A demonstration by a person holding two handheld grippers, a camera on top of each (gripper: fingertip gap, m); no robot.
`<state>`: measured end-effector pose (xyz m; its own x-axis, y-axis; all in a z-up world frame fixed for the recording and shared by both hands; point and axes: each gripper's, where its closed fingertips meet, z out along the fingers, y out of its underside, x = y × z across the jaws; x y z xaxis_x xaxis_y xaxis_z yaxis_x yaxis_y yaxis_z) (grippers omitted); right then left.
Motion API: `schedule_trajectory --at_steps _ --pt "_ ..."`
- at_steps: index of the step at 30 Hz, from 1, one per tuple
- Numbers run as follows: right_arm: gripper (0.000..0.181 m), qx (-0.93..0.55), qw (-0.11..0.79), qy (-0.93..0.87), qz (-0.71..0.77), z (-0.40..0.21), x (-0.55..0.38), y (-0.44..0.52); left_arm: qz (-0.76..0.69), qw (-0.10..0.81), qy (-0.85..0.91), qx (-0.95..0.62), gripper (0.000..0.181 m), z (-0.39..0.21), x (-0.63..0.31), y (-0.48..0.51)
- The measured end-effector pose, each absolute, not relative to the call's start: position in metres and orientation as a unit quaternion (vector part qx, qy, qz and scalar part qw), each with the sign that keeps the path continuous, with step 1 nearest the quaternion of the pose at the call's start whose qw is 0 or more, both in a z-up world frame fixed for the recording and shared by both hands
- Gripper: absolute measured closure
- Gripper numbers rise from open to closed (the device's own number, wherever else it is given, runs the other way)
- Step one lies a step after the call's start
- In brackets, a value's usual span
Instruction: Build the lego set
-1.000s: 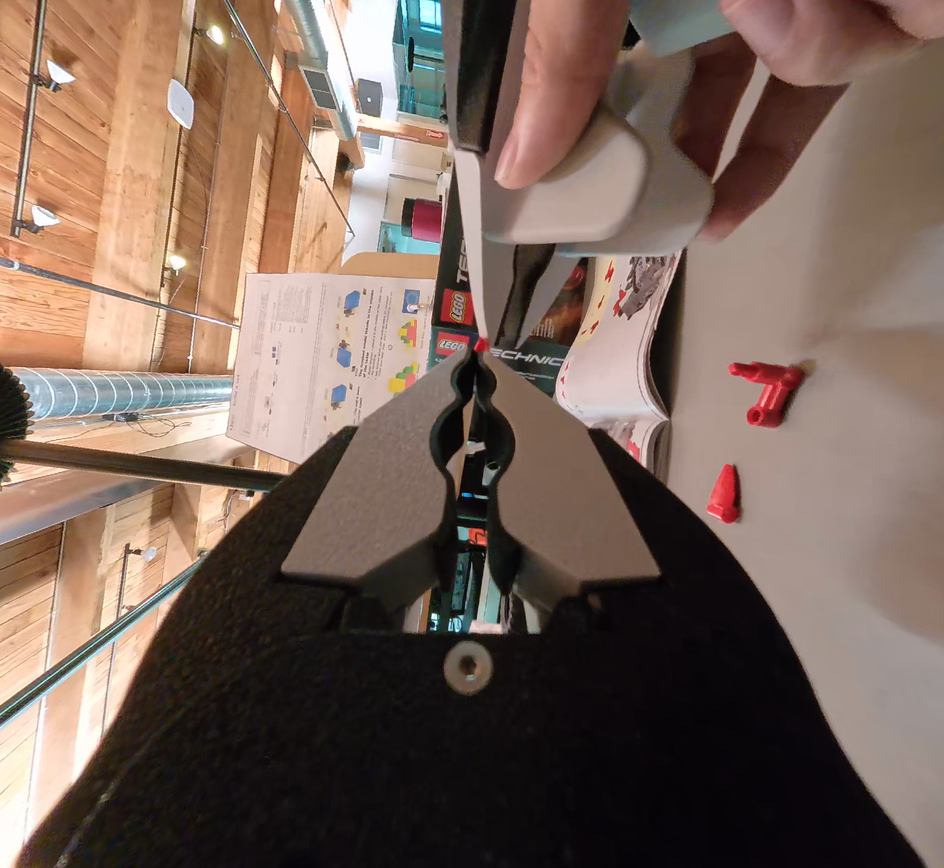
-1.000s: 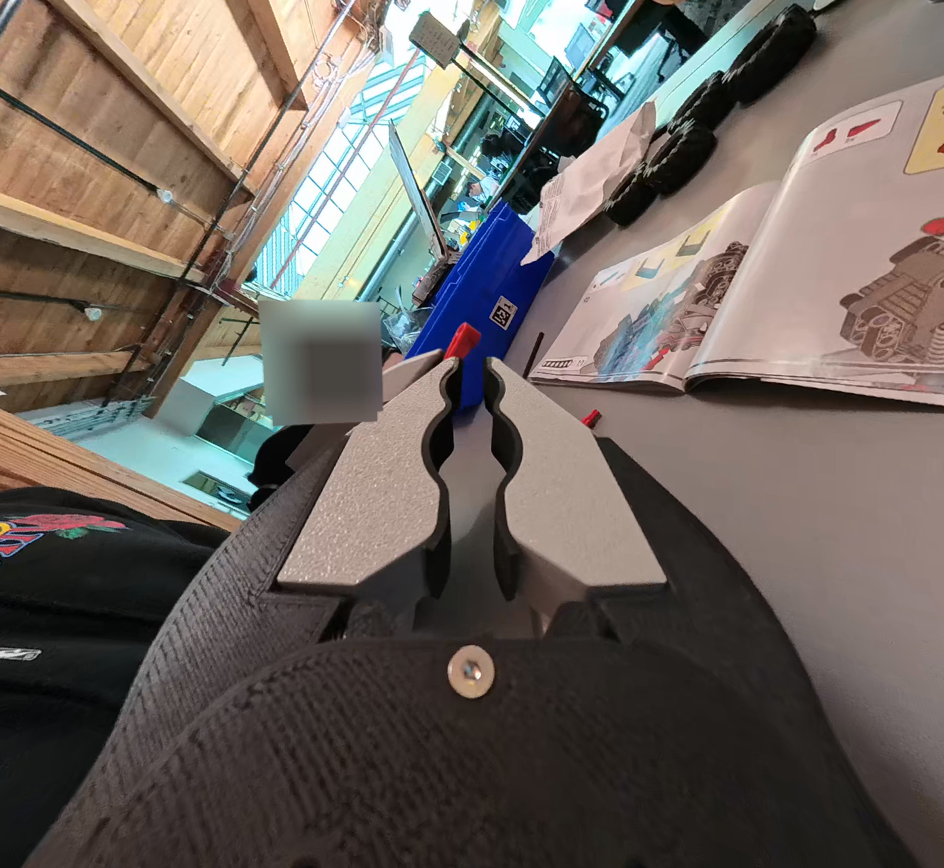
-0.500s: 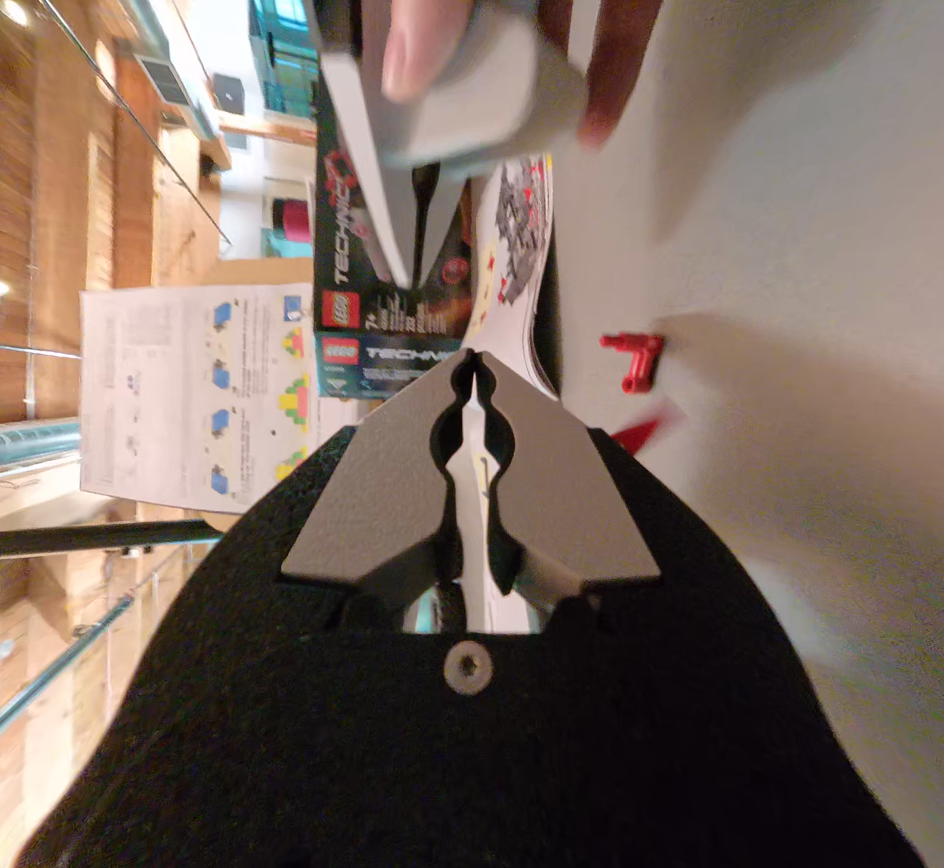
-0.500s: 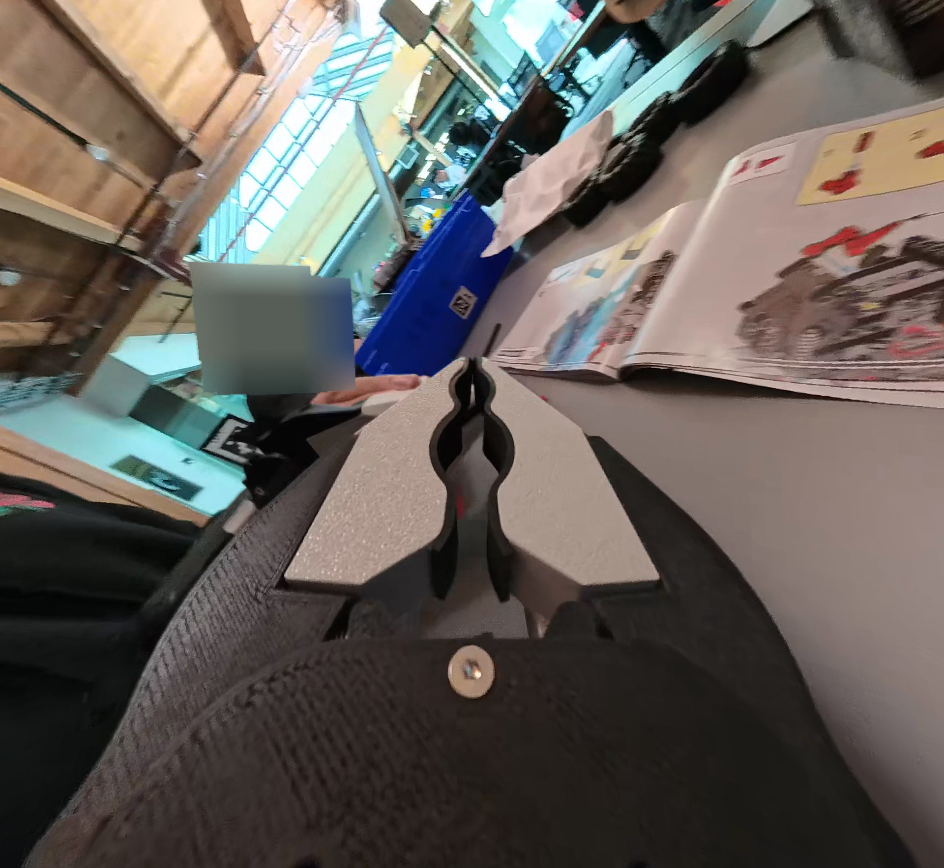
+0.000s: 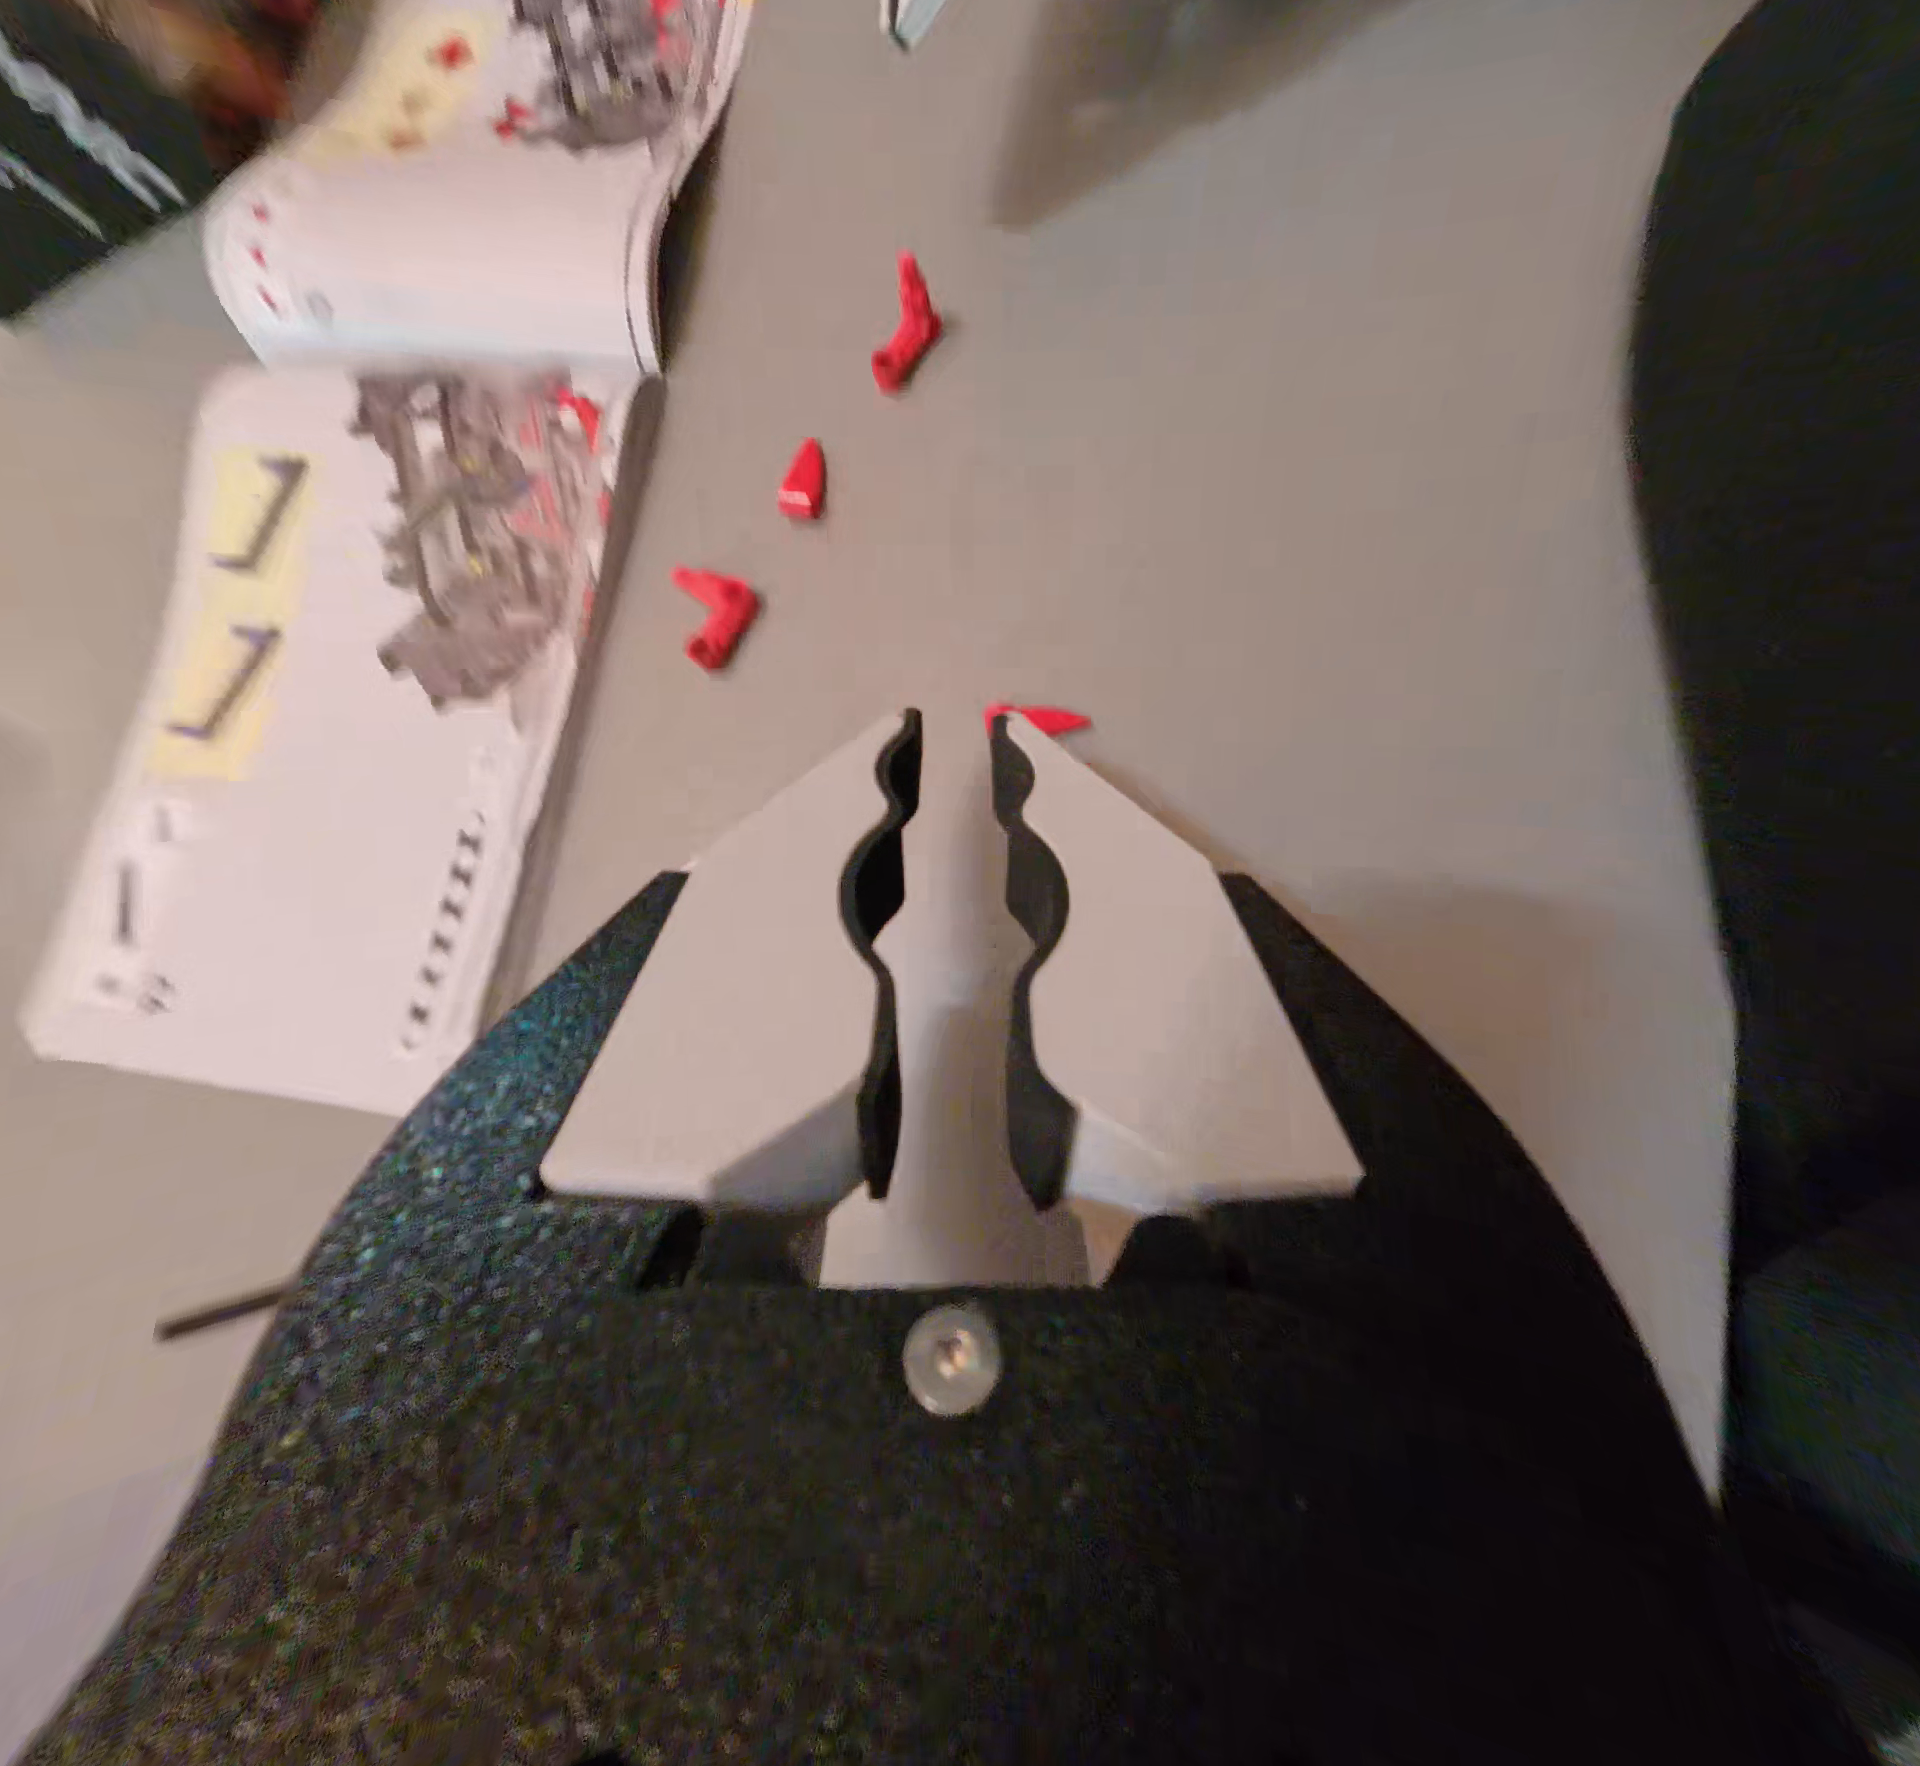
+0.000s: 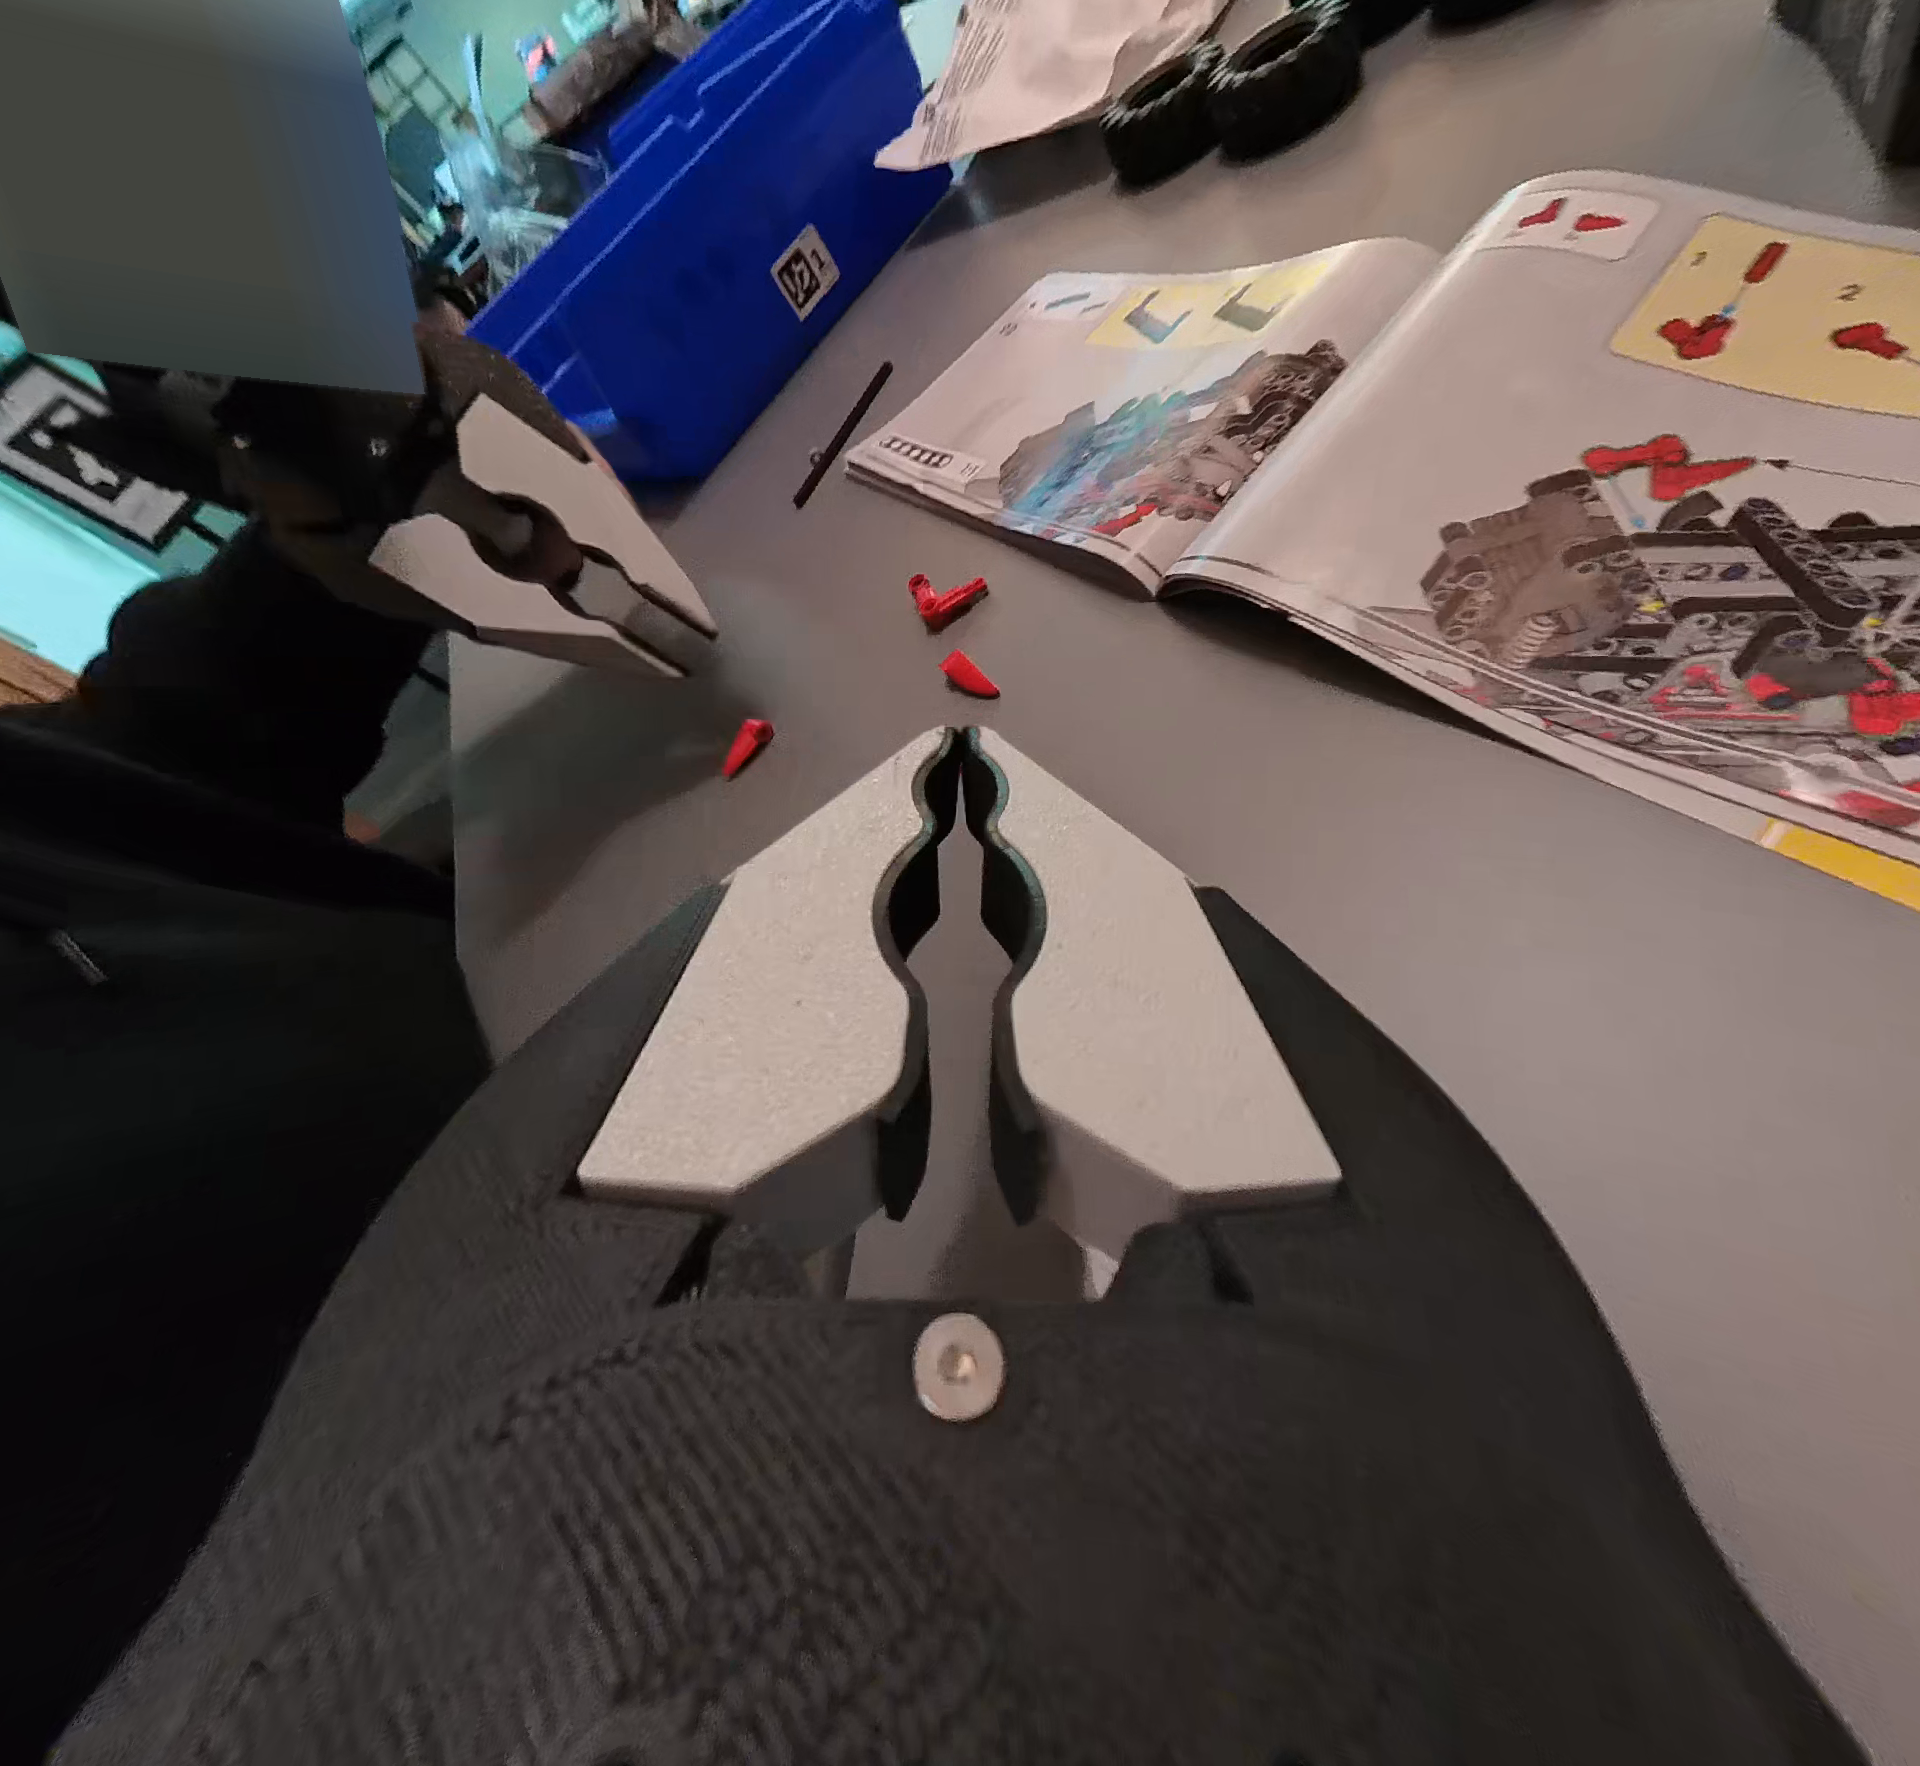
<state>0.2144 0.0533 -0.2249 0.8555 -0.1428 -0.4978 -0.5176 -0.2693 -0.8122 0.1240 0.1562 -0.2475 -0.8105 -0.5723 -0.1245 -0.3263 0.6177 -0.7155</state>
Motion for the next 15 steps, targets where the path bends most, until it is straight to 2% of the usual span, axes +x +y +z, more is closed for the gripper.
schedule_trajectory --at_steps 1,6,12,15 --pt "0.181 -0.785 0.561 0.204 0.163 -0.226 0.212 0.056 -0.356 0.166 0.882 -0.259 0.17 -0.252 0.12 0.159" --pt "0.181 -0.801 0.545 0.165 0.184 -0.226 0.197 0.065 -0.342 0.182 0.899 -0.205 0.166 -0.264 0.123 0.154" --pt "0.181 -0.807 0.539 0.14 0.198 -0.22 0.183 0.065 -0.366 0.023 0.914 -0.174 0.164 -0.271 0.121 0.144" --pt "0.181 -0.804 0.542 0.148 0.196 -0.22 0.182 0.062 -0.347 0.024 0.931 -0.111 0.165 -0.278 0.121 0.147"
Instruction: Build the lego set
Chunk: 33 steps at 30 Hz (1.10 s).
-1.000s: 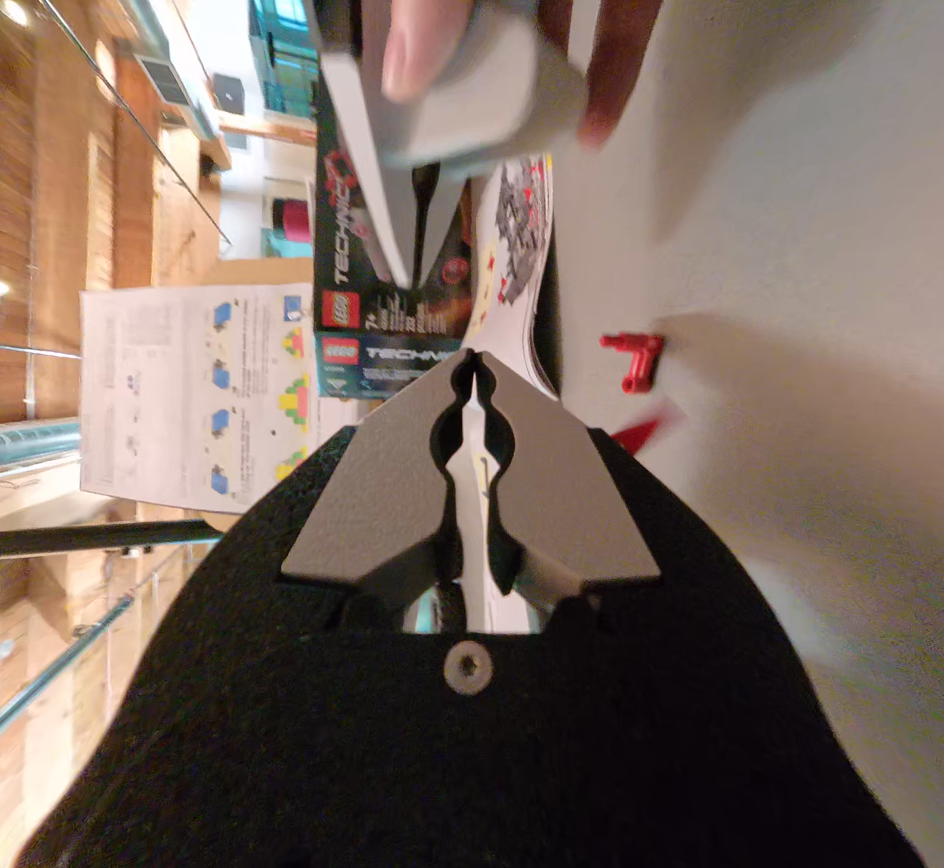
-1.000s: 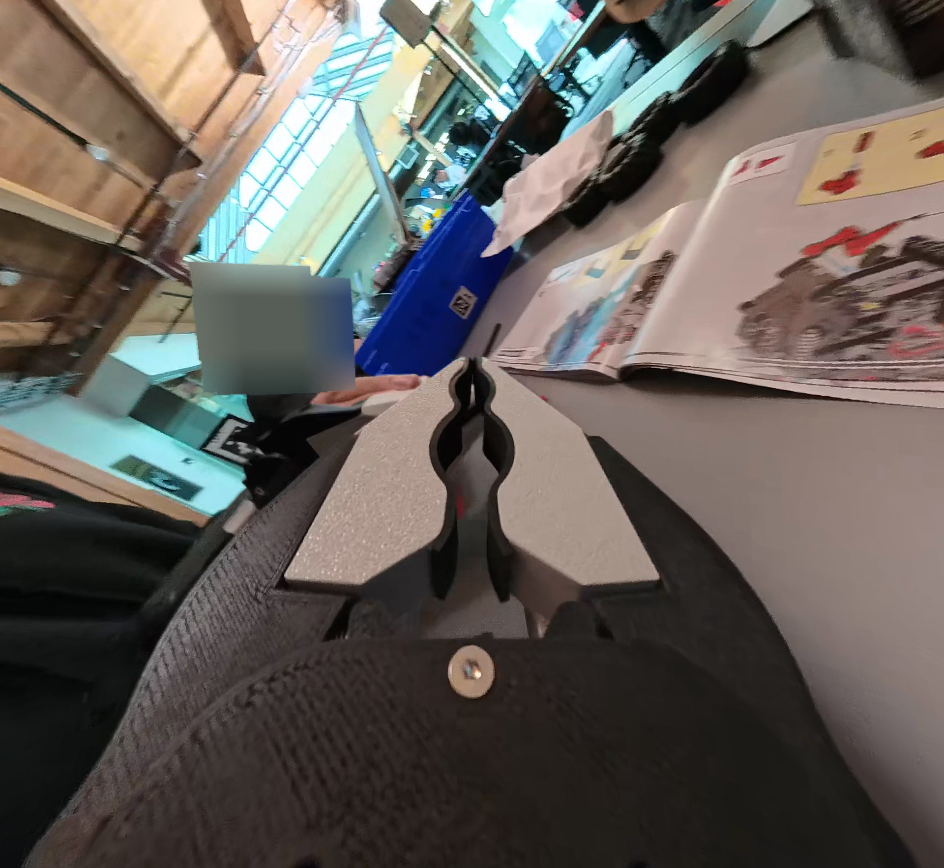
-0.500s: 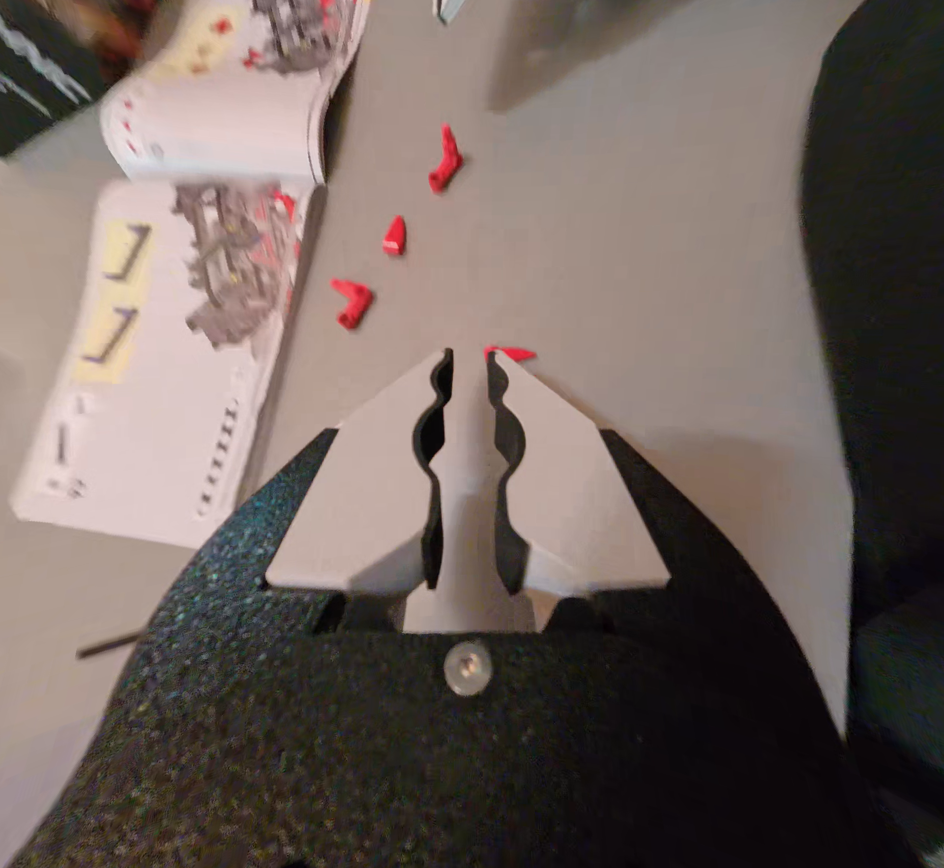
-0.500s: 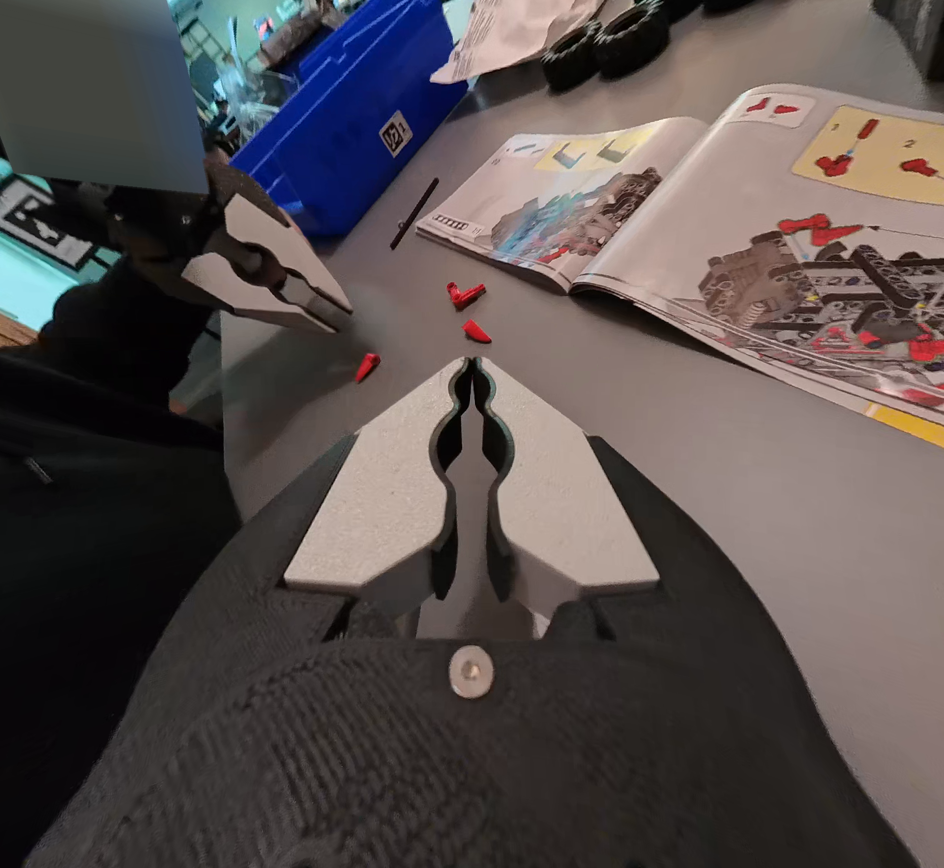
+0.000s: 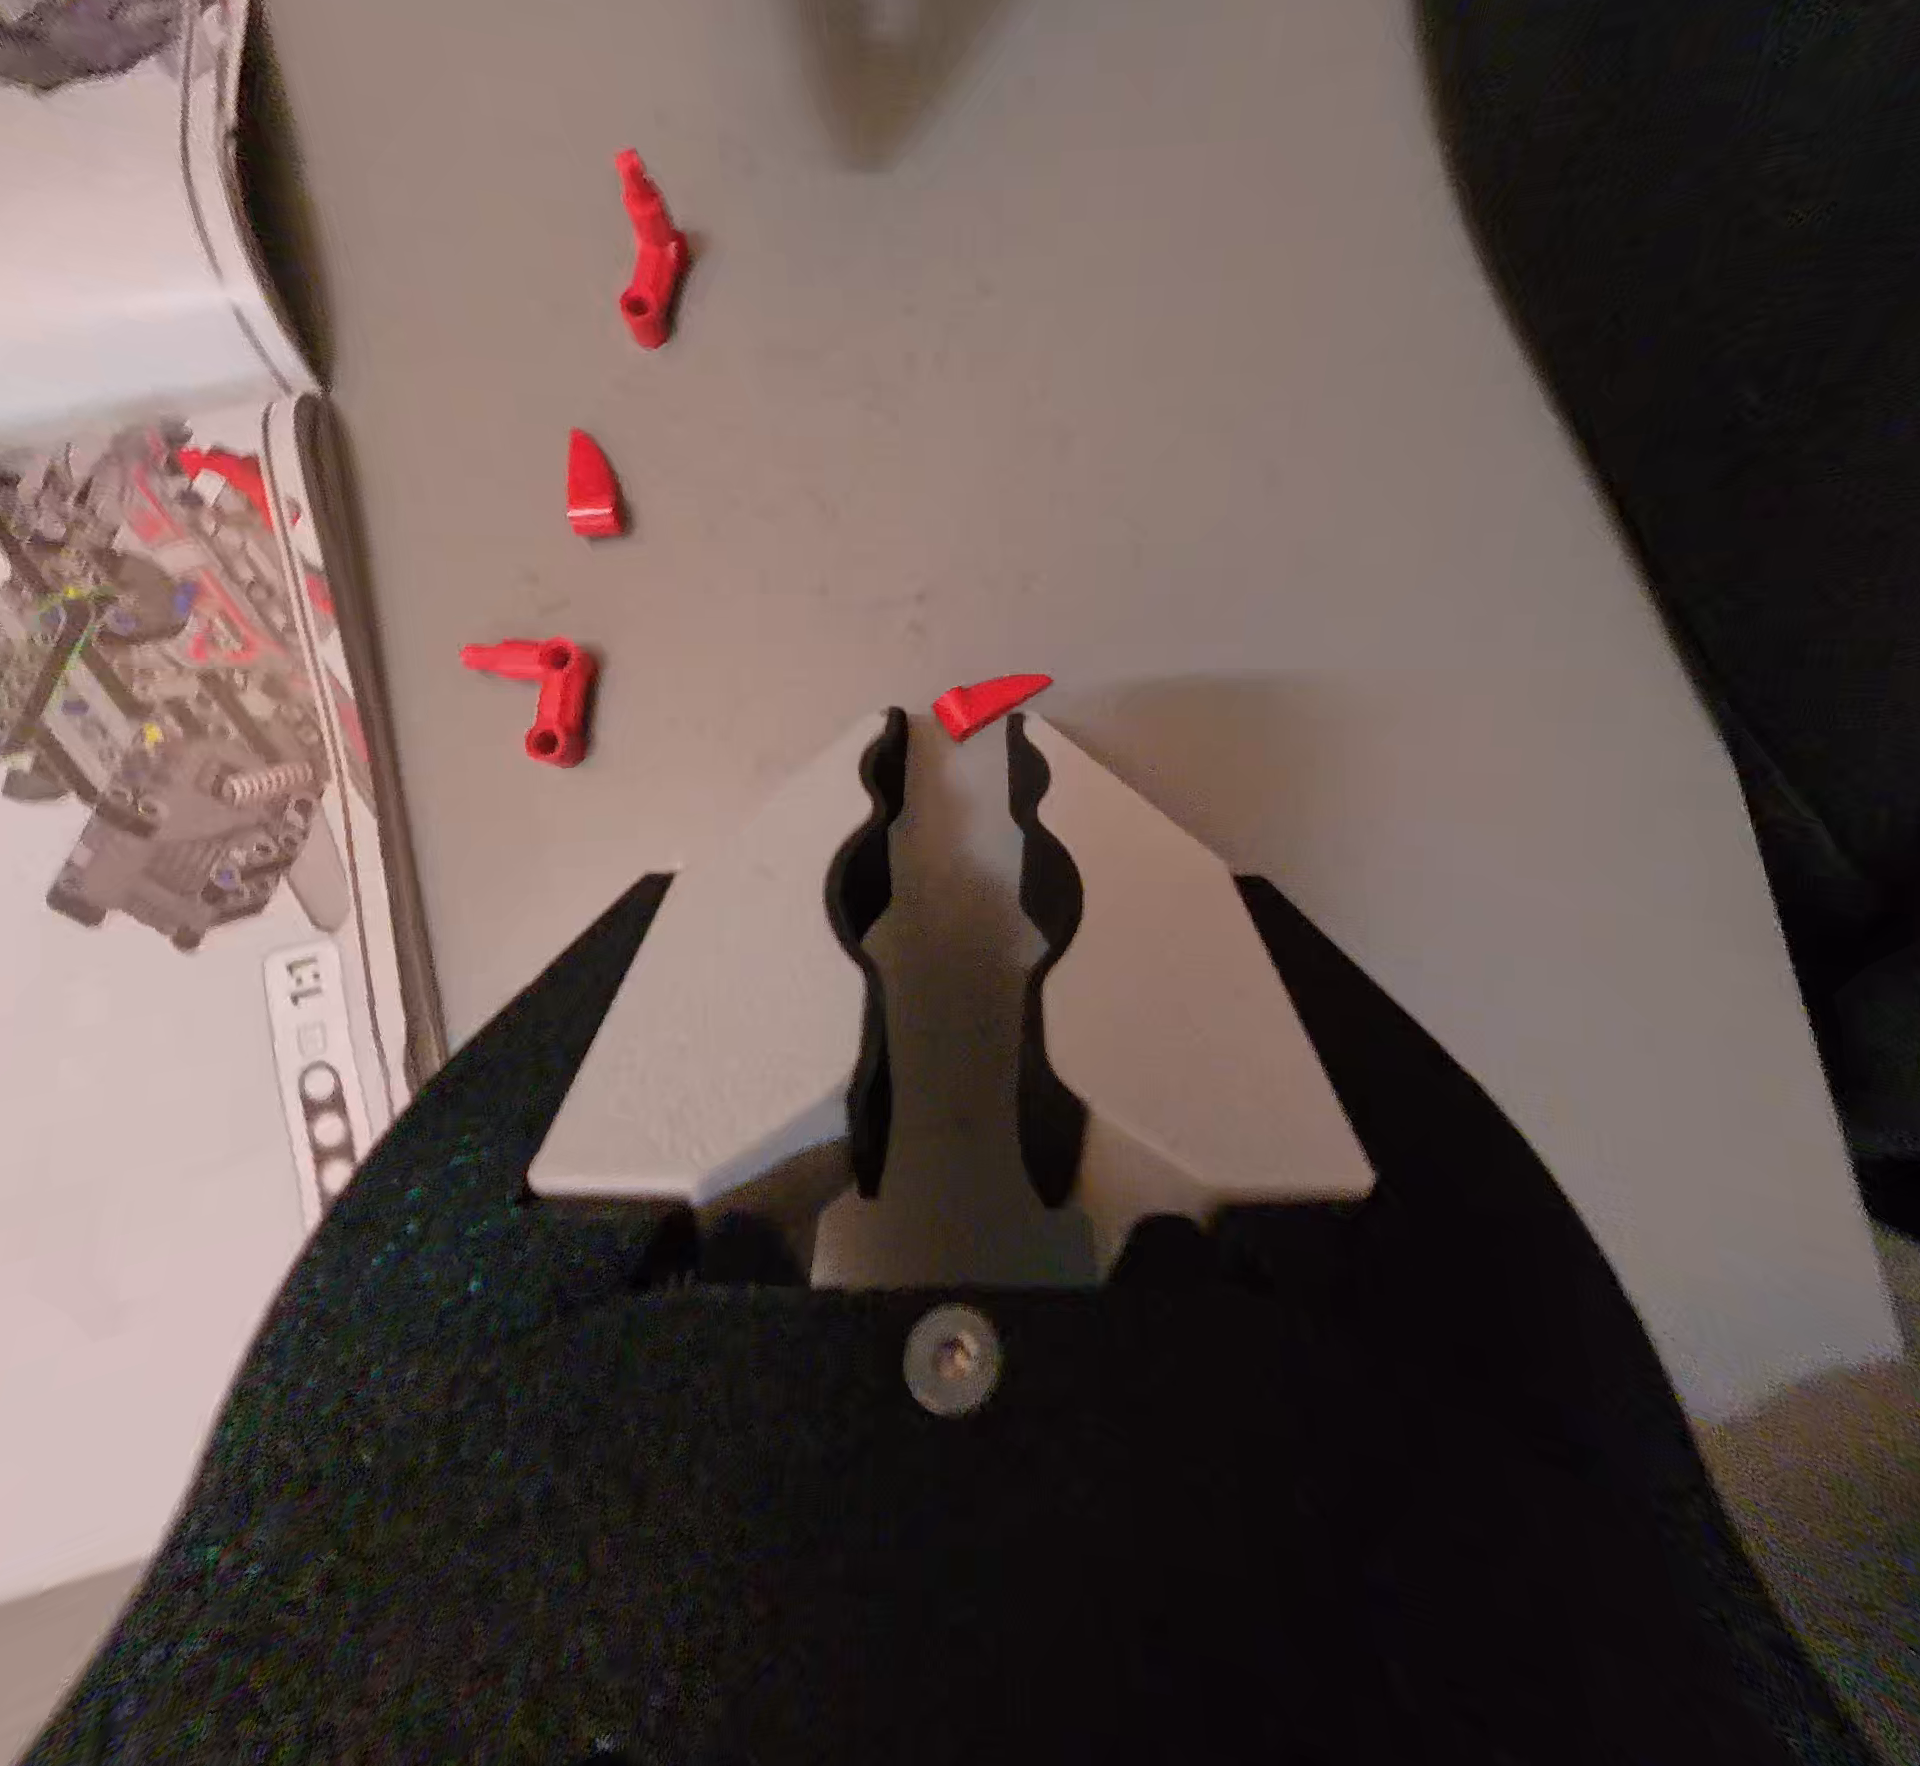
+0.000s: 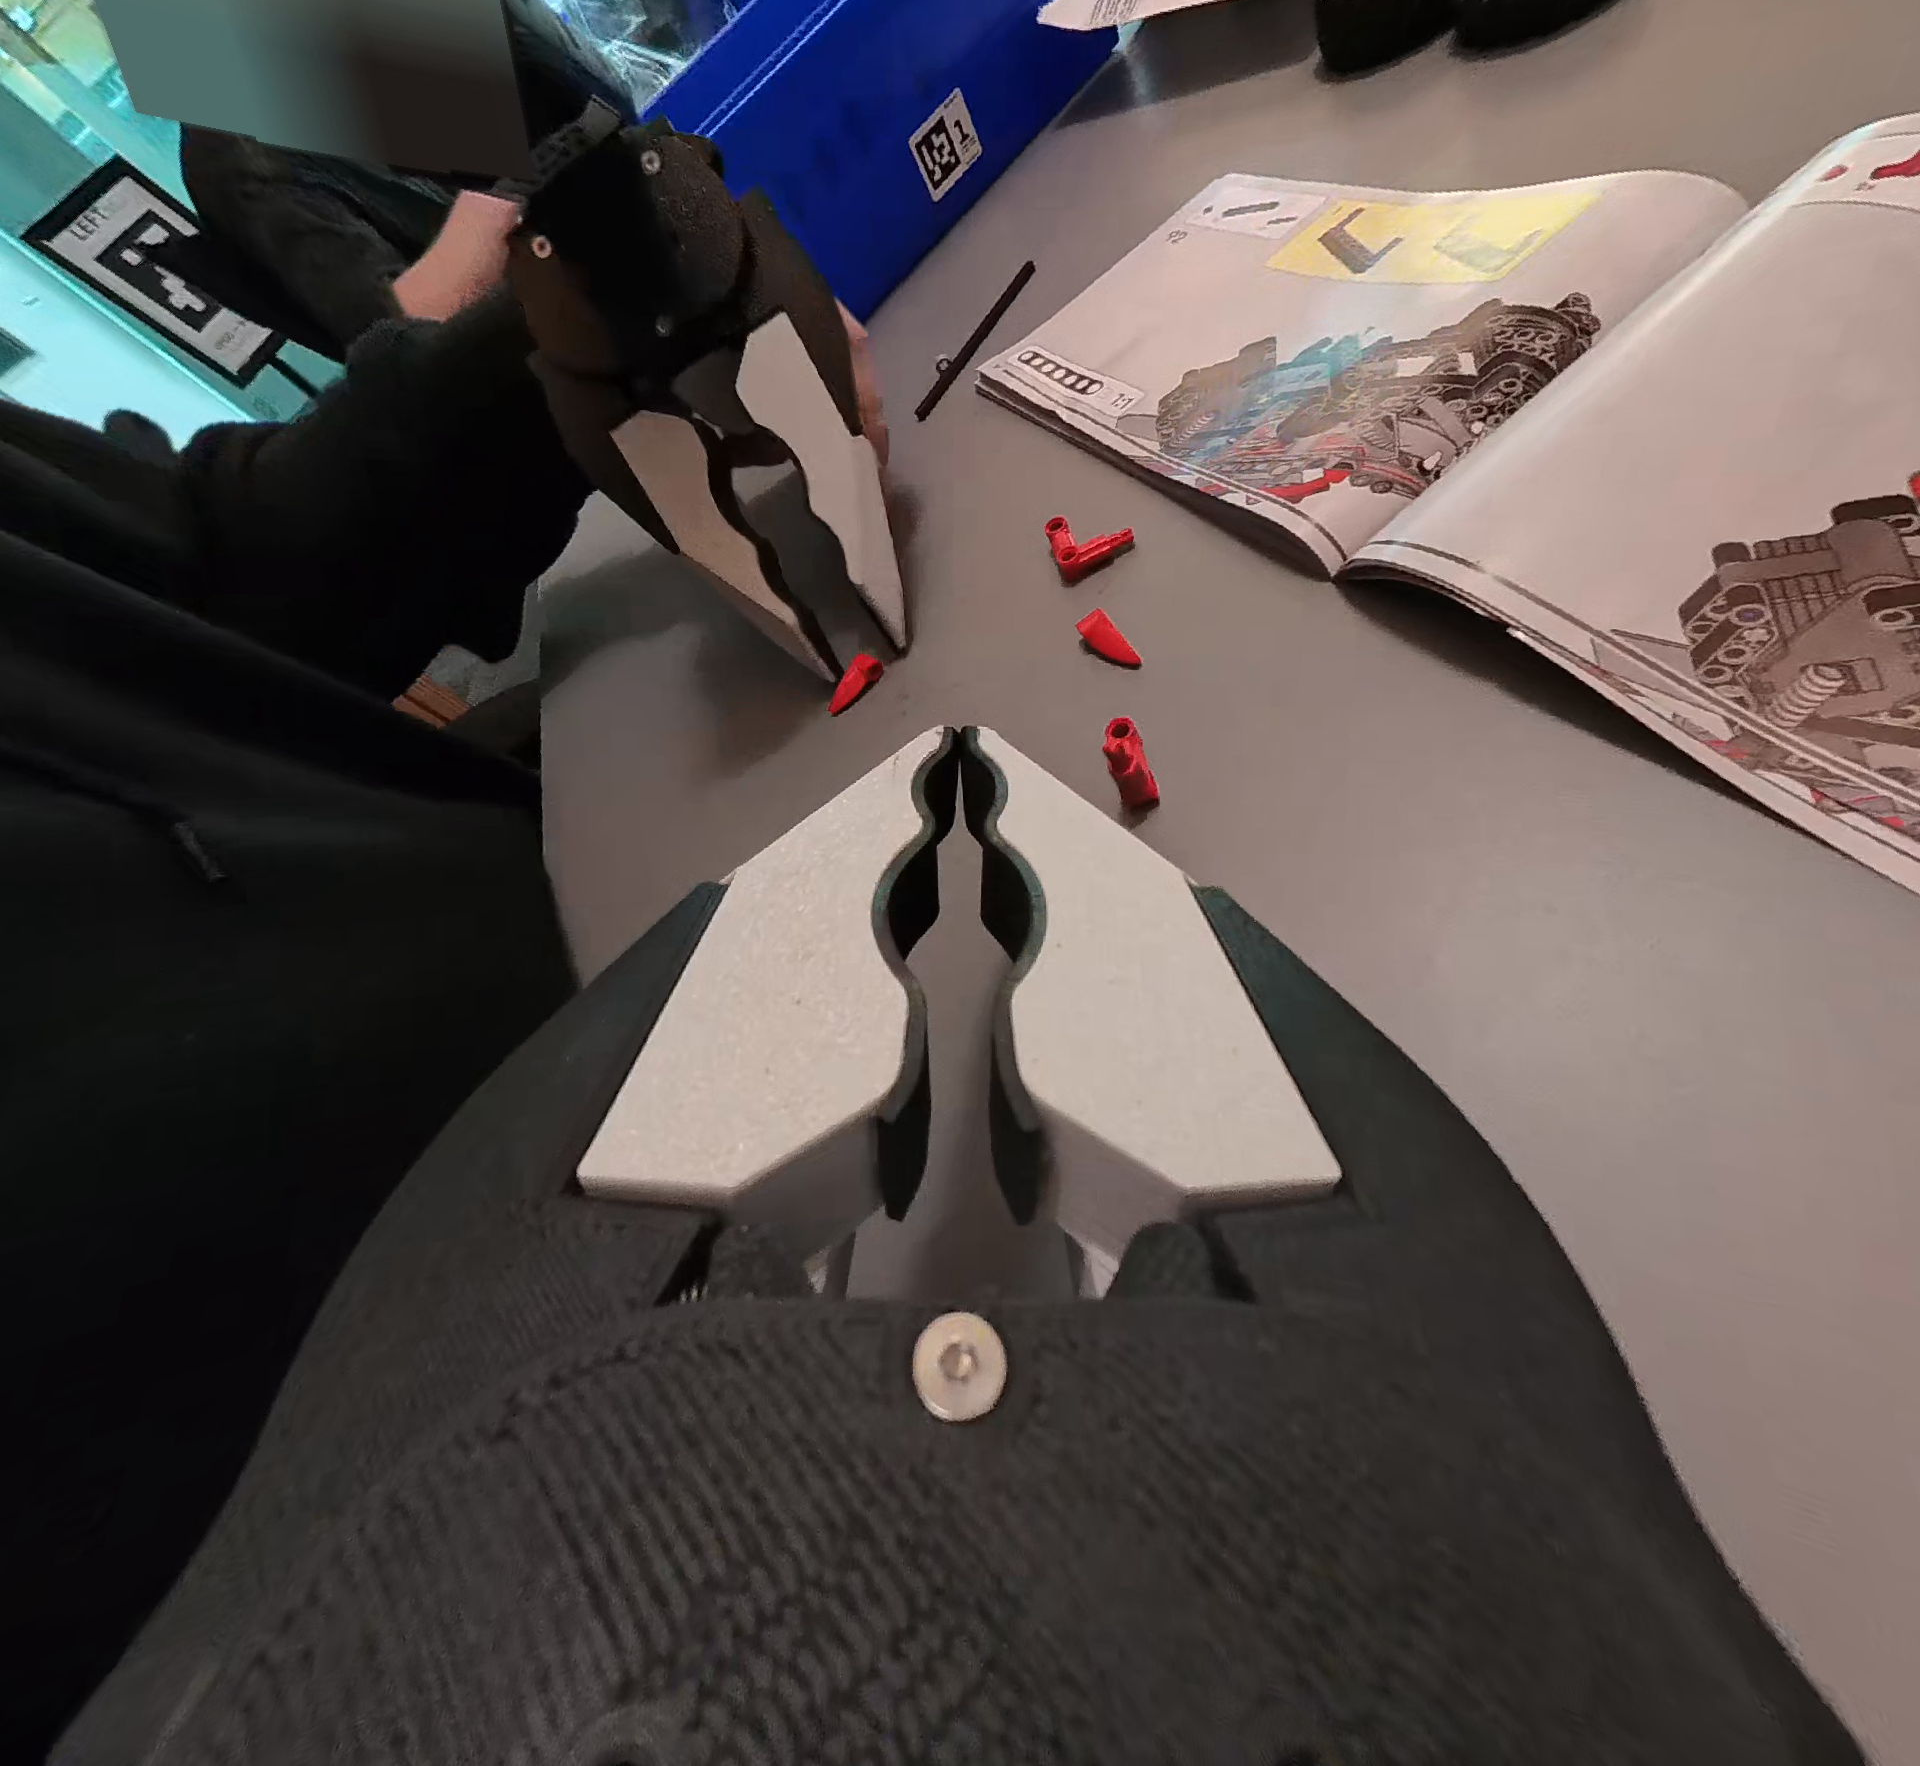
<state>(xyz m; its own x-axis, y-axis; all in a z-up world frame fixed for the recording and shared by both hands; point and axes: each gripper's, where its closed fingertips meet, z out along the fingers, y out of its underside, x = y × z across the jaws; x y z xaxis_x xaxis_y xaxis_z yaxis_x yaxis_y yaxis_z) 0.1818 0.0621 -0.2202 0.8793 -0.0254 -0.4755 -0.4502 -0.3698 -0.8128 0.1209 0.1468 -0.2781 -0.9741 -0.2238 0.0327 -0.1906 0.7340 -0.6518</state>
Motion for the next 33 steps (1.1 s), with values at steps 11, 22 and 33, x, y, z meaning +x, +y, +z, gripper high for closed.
schedule_trajectory --at_steps 11,22,33 --pt "0.162 -0.796 0.534 0.166 0.23 -0.218 0.175 0.067 -0.373 0.213 0.902 -0.055 0.174 -0.256 0.144 0.131" --pt "0.165 -0.739 0.587 0.139 0.3 -0.184 0.164 0.088 -0.369 0.498 0.784 0.035 0.175 -0.185 0.172 0.081" --pt "0.175 -0.792 0.574 0.084 0.189 -0.194 0.171 0.077 -0.387 0.457 0.801 0.025 0.174 -0.194 0.179 0.069"
